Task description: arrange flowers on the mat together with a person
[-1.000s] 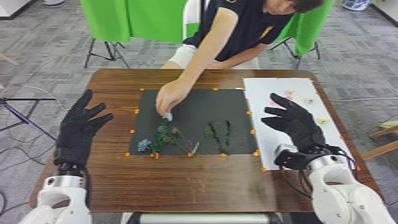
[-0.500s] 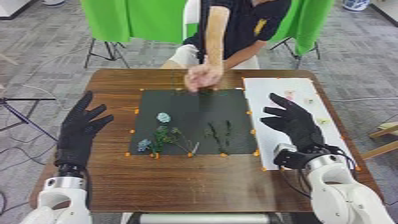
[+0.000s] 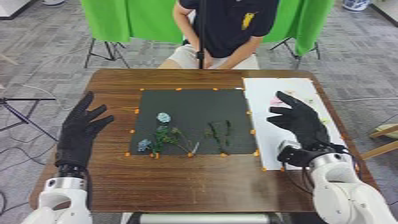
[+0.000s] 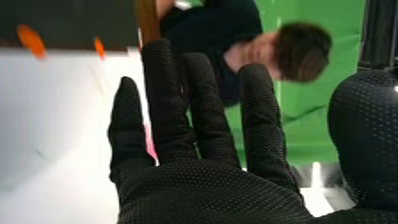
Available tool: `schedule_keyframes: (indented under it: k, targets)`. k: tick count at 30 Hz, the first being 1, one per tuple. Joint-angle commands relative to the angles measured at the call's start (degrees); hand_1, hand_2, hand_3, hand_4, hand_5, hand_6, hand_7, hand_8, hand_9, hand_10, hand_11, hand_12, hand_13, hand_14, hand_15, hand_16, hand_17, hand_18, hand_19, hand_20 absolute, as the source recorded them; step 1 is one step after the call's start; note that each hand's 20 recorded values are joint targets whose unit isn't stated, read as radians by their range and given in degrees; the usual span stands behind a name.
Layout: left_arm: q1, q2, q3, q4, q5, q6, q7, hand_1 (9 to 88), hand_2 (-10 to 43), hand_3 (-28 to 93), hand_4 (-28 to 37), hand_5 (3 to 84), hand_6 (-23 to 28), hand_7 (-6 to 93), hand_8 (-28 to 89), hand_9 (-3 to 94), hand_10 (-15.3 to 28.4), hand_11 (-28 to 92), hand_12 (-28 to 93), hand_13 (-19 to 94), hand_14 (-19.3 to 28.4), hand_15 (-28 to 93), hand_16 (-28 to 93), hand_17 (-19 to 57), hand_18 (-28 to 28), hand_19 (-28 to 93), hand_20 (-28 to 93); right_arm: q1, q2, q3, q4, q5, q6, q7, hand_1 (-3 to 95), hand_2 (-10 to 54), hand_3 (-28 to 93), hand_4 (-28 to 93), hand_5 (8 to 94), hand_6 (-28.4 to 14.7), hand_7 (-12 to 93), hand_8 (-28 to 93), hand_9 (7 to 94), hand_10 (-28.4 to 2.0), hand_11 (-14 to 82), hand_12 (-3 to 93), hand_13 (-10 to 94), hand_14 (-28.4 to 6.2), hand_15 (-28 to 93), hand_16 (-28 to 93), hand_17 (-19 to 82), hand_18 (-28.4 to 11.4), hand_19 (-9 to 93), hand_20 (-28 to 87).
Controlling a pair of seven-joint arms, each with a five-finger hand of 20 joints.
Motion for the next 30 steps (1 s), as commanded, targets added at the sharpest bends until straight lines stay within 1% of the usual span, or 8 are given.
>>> schedule_keyframes:
  k: [1, 3, 6, 13, 18, 21, 22, 30]
  targets:
    - [1.02, 0.25, 0.17, -0.36, -0.45, 0.52, 0.68, 23.8, 6.4, 80, -28.3, 29.0, 1.2, 13.7, -12, 33.4, 15.9, 22, 7, 28, 24.9, 49, -9, -8.0, 22.8, 48, 17, 4.85, 11.98, 1.06, 0.78, -19.60, 11.01, 12.06, 25.4, -1.0, 78, -26, 46.8, 3.4, 16, -13, 53.8, -15.4, 31.3, 17.5, 50, -16.0, 58, 12, 12, -24.9, 60, 23]
    - [1.00, 0.57, 0.40, -0.36, -0.78, 0.77, 1.13, 23.8, 6.4, 80, -28.3, 28.9, 1.2, 13.7, -12, 33.5, 15.9, 22, 7, 28, 25.0, 49, -9, -8.0, 22.8, 48, 17, 6.48, 14.66, 1.16, 1.92, -23.85, 11.79, 15.64, 27.0, -2.2, 78, -25, 47.4, 3.2, 16, -13, 55.1, -15.1, 35.3, 18.0, 52, -15.4, 61, 12, 14, -25.1, 63, 23]
    - [0.66, 0.63, 0.66, -0.26, -0.82, 0.70, 1.05, 23.8, 6.4, 80, -28.3, 28.9, 1.2, 13.7, -12, 33.4, 16.0, 22, 7, 28, 25.0, 49, -9, -8.0, 22.8, 48, 17, 9.37, 18.78, -0.56, 4.50, -31.65, 12.76, 20.92, 29.2, -3.8, 77, -25, 48.8, 2.8, 17, -13, 57.5, -15.3, 39.5, 18.3, 56, -14.7, 64, 12, 17, -25.1, 66, 23]
    - [0.44, 1.31, 1.15, -0.31, -1.41, 1.28, 1.71, 23.9, 6.4, 80, -28.3, 28.8, 1.3, 13.6, -12, 33.4, 16.0, 22, 7, 28, 24.9, 49, -9, -8.0, 22.8, 48, 17, 15.57, 23.64, -6.10, 10.90, -43.76, 8.26, 28.33, 31.7, -5.5, 77, -24, 52.0, 2.6, 18, -13, 61.0, -15.3, 42.4, 18.5, 60, -13.7, 65, 12, 20, -24.8, 69, 22]
    - [0.14, 1.21, 1.21, -0.29, -1.36, 1.31, 1.62, 23.9, 6.4, 80, -28.3, 28.8, 1.3, 13.7, -12, 33.3, 16.0, 22, 7, 28, 24.9, 49, -9, -8.0, 22.8, 48, 17, 18.72, 25.24, -10.74, 14.96, -51.08, 4.47, 31.07, 32.7, -6.3, 76, -24, 54.4, 2.5, 18, -13, 62.3, -15.0, 42.3, 18.2, 61, -13.4, 64, 13, 21, -25.1, 70, 21]
    - [-0.01, 1.42, 1.47, -0.29, -1.50, 1.47, 1.85, 24.0, 6.5, 80, -28.3, 28.8, 1.3, 13.7, -12, 33.3, 16.0, 22, 7, 28, 25.0, 49, -9, -8.0, 22.8, 48, 17, 18.98, 25.26, -11.22, 16.54, -55.13, -0.25, 31.35, 33.1, -6.5, 76, -24, 54.9, 2.6, 18, -13, 62.5, -15.0, 41.9, 18.2, 61, -13.4, 64, 13, 21, -25.1, 70, 21]
    - [-0.33, 1.17, 1.45, -0.16, -1.21, 1.22, 1.45, 24.0, 6.5, 80, -28.3, 28.8, 1.3, 13.7, -12, 33.3, 16.0, 22, 7, 28, 25.0, 49, -9, -8.0, 22.8, 48, 17, 18.70, 25.40, -11.27, 16.90, -57.08, -1.51, 31.46, 32.9, -7.0, 76, -23, 54.9, 2.6, 18, -13, 62.4, -15.0, 41.1, 17.9, 61, -13.6, 64, 13, 20, -25.0, 69, 20]
    - [-0.31, 0.84, 1.20, -0.16, -0.97, 1.01, 1.17, 24.2, 6.4, 80, -28.3, 28.7, 1.3, 13.8, -12, 33.3, 15.9, 22, 7, 28, 25.0, 49, -9, -8.0, 22.9, 49, 17, 18.12, 25.41, -11.90, 18.88, -63.69, -9.25, 31.52, 32.5, -9.3, 77, -24, 55.3, 3.7, 17, -13, 63.8, -15.2, 33.5, 17.0, 60, -13.7, 59, 13, 17, -25.2, 66, 19]
